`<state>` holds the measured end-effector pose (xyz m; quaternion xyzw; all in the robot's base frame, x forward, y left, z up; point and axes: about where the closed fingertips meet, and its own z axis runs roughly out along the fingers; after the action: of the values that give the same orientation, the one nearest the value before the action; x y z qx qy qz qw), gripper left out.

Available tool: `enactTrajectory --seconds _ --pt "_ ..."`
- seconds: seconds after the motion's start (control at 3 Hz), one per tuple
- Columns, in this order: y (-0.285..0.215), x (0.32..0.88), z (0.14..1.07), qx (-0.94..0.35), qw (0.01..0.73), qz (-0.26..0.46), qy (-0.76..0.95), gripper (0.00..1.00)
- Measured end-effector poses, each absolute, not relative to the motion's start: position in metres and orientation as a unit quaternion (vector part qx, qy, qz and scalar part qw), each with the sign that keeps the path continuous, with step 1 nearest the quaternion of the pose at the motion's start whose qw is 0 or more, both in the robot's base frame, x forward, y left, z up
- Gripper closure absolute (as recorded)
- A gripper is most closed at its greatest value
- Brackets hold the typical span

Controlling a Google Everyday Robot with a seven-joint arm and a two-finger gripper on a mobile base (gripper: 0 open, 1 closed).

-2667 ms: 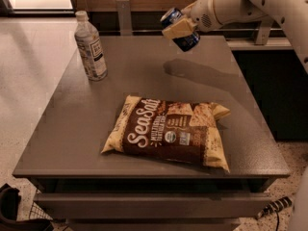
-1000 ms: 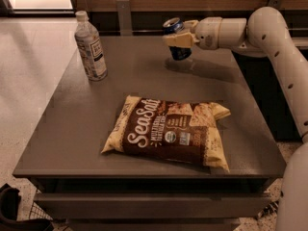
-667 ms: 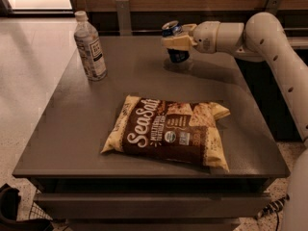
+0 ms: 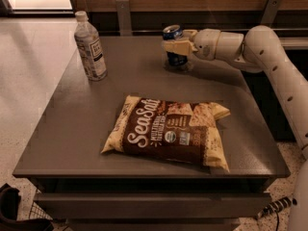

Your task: Place pepsi can upright

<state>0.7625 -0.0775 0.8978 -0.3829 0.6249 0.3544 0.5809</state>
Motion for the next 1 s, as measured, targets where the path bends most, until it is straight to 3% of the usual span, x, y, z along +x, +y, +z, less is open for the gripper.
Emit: enactTrajectory --seconds 0.67,1.0 --pt "-0.101 0.756 0.873 -0.363 0.605 0.34 0.622 1.0" --pt "-0.101 0.756 0.875 -0.363 0.605 0.34 0.622 0.85"
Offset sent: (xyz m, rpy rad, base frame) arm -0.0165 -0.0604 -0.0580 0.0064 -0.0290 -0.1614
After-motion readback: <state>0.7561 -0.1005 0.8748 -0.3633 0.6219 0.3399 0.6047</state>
